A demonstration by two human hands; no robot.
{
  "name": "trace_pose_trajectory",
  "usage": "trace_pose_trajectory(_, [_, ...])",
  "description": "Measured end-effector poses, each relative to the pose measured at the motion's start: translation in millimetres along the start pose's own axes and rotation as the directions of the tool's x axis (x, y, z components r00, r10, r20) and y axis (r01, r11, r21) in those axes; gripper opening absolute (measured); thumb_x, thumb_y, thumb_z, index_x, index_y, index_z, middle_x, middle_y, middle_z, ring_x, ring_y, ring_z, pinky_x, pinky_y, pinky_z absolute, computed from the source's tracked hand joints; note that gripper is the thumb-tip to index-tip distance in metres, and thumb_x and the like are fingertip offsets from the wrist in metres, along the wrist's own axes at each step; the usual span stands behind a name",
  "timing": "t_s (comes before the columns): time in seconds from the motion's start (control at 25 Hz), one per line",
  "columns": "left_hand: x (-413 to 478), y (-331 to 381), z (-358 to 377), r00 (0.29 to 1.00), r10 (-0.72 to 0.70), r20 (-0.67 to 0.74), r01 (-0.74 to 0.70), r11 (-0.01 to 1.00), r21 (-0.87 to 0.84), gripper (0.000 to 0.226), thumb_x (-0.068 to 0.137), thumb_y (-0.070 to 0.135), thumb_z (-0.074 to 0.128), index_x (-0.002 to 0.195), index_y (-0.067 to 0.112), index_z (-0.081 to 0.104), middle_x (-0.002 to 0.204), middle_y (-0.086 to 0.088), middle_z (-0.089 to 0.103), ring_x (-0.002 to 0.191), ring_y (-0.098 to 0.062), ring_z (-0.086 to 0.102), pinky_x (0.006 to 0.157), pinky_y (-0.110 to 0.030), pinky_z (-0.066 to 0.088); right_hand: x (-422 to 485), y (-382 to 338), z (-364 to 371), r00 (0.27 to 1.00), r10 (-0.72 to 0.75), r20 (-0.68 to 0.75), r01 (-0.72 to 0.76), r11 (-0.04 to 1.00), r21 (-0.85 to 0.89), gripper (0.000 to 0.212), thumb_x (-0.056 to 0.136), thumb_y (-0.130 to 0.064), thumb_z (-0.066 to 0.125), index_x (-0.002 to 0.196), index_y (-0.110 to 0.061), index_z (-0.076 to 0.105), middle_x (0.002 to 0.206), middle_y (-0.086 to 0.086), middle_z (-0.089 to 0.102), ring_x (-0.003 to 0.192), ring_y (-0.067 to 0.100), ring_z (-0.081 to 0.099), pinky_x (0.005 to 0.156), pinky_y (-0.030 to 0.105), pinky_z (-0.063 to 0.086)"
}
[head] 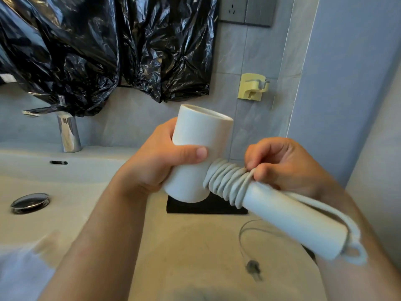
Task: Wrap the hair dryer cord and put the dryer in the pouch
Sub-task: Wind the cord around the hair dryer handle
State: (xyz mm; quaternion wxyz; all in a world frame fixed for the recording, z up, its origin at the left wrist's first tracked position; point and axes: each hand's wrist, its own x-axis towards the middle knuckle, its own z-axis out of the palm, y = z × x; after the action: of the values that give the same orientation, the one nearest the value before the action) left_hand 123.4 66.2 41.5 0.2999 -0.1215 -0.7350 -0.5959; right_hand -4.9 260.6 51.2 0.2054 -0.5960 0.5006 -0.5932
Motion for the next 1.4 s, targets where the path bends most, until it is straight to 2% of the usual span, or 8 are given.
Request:
trace_pose_trajectory(0.52, [6,-4,3,0.983,-0.060,-0.174,0.025,0.981,-0.193,0.064,0.059,0.035,0.072,0.113,0.002,0.060,0.087,-0.012,0.068,0.075,-0.025,0.068,0.057,-0.035,0.055,5,29,-5,0.994,-0.063,-0.087,0.093,0.910,0.404,0.036,0.056,-0.042,0.085,0.086,-0.022,0.078,0.091,-0.001,0.075,0.082,0.015,0.071,0.072,0.033,0.058])
trace_pose_trajectory(0.64, [7,-5,-1,0.974,-0.103,-0.201,0.056,0.972,-0.227,0.072,0.062,0.038,0.072,0.121,-0.001,0.057,0.096,-0.020,0.065,0.081,-0.030,0.068,0.061,-0.039,0.055,9,31,-2,0.994,-0.059,-0.092,0.090,0.924,0.371,0.040,0.064,-0.029,0.081,0.102,-0.018,0.076,0.080,0.003,0.064,0.061,0.015,0.054,0.064,0.033,0.053])
trace_pose_trajectory(0.76, [8,-4,2,0.957,-0.152,-0.248,0.083,0.960,-0.267,0.071,0.061,0.040,0.073,0.119,0.001,0.060,0.097,-0.021,0.066,0.082,-0.030,0.068,0.063,-0.042,0.056,14,33,3,0.971,0.008,-0.238,0.051,0.968,0.244,0.020,0.076,-0.004,0.066,0.091,-0.015,0.073,0.071,0.007,0.056,0.054,0.015,0.043,0.054,0.032,0.042])
trace_pose_trajectory(0.88, [11,-4,7,0.901,-0.218,-0.376,0.110,0.951,-0.288,0.069,0.057,0.040,0.077,0.114,0.004,0.063,0.090,-0.013,0.068,0.074,-0.026,0.070,0.060,-0.041,0.055,14,33,9,0.942,0.038,-0.333,-0.086,0.987,-0.133,0.013,0.090,-0.011,0.051,0.091,-0.016,0.062,0.071,0.001,0.055,0.052,0.012,0.044,0.056,0.031,0.040])
trace_pose_trajectory(1.0, [12,-7,14,0.788,-0.244,-0.566,0.128,0.963,-0.236,0.055,0.060,0.036,0.079,0.104,0.007,0.065,0.086,-0.011,0.069,0.068,-0.024,0.070,0.056,-0.044,0.057,15,34,18,0.937,0.111,-0.330,-0.289,0.778,-0.558,0.023,0.098,-0.019,0.046,0.116,-0.033,0.050,0.079,-0.014,0.050,0.063,0.001,0.046,0.062,0.020,0.036])
trace_pose_trajectory(1.16, [12,-8,25,0.715,-0.152,-0.682,0.149,0.987,-0.064,0.038,0.063,0.033,0.083,0.091,0.016,0.064,0.085,-0.006,0.068,0.071,-0.024,0.068,0.060,-0.055,0.061,15,38,23,0.894,0.169,-0.416,-0.406,0.700,-0.587,0.016,0.096,-0.022,0.047,0.108,-0.030,0.056,0.083,-0.004,0.061,0.064,0.006,0.052,0.055,0.021,0.039])
trace_pose_trajectory(1.28, [13,-9,22,0.670,-0.051,-0.740,0.135,0.989,0.055,0.035,0.061,0.036,0.083,0.087,0.022,0.064,0.082,0.001,0.068,0.071,-0.018,0.067,0.065,-0.049,0.061,14,35,21,0.864,0.205,-0.460,-0.465,0.676,-0.572,0.015,0.091,-0.027,0.051,0.088,-0.017,0.062,0.089,0.017,0.068,0.065,0.022,0.056,0.061,0.038,0.050])
trace_pose_trajectory(1.4, [12,-12,12,0.636,0.097,-0.765,0.177,0.947,0.267,0.042,0.059,0.041,0.083,0.091,0.024,0.063,0.084,0.005,0.067,0.074,-0.014,0.066,0.065,-0.041,0.058,12,30,21,0.883,0.164,-0.439,-0.443,0.598,-0.667,0.021,0.090,-0.024,0.051,0.083,-0.011,0.066,0.085,0.015,0.069,0.070,0.028,0.062,0.064,0.039,0.052])
